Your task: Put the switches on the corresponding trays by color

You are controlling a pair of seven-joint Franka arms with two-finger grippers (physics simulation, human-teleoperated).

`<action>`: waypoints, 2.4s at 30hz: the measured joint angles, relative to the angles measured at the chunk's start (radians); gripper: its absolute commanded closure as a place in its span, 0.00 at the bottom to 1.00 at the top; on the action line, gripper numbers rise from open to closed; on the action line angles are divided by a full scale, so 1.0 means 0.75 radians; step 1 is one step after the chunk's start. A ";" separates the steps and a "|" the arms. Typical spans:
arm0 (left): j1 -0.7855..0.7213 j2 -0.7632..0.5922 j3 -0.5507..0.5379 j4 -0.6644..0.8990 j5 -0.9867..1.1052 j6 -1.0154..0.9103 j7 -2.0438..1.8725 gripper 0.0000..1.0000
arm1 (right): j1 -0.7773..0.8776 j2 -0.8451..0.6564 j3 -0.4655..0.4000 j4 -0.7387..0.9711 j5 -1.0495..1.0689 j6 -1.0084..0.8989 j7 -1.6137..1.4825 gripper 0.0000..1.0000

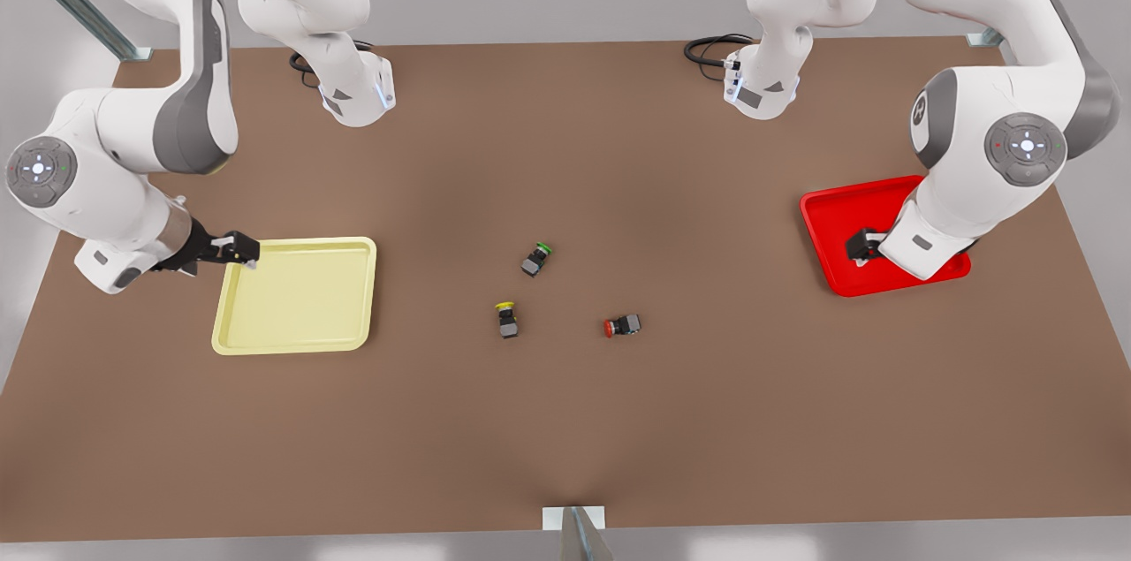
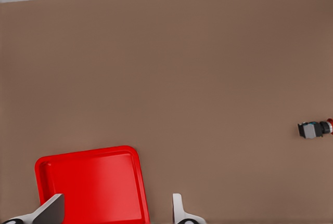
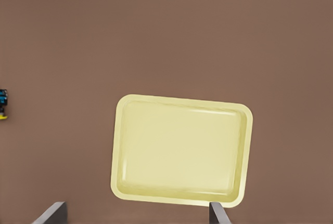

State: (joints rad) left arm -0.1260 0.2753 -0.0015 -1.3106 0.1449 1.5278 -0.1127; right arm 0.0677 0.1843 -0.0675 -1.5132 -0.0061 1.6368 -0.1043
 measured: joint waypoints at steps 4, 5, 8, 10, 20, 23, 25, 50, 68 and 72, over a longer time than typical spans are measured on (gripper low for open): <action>-0.041 0.081 -0.014 -0.039 -0.015 0.016 -0.760 0.00 | 0.110 0.045 0.000 0.017 0.022 0.003 0.010 0.00; -0.052 0.085 -0.014 -0.081 -0.034 0.037 -0.939 0.00 | 0.149 0.065 -0.002 0.017 0.027 0.027 0.010 0.00; -0.118 0.097 -0.016 -0.296 -0.104 0.284 -1.433 0.00 | 0.319 0.239 -0.041 0.175 0.030 0.010 0.017 0.00; -0.157 0.100 -0.016 -0.382 -0.165 0.391 -1.796 0.00 | 0.392 0.344 -0.041 0.269 0.076 0.011 0.134 0.00; -0.417 0.376 -0.016 -0.504 -0.311 0.947 -2.608 0.00 | 0.748 0.816 -0.123 0.636 0.193 0.063 0.349 0.00; -0.470 0.471 -0.014 -0.445 -0.364 1.016 -2.673 0.00 | 0.765 0.852 -0.118 0.620 0.237 0.115 0.327 0.00; -0.472 0.528 -0.014 -0.406 -0.383 1.055 -2.764 0.00 | 0.766 0.868 -0.115 0.568 0.243 0.234 0.295 0.00; -0.539 0.752 -0.014 -0.249 -0.402 1.086 -2.822 0.40 | 0.830 1.076 -0.143 0.465 0.282 0.553 0.519 0.00; -0.540 0.754 -0.014 -0.249 -0.402 1.086 -2.817 0.50 | 0.830 1.093 -0.139 0.435 0.288 0.575 0.567 0.41; -0.540 0.754 -0.014 -0.249 -0.409 1.086 -2.815 0.50 | 0.830 1.096 -0.141 0.435 0.286 0.583 0.567 0.44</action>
State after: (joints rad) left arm -0.5308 0.8406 -0.0123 -1.4972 -0.1621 2.3422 -2.2235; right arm 0.6903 1.0064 -0.1733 -1.1873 0.2086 2.0742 0.3206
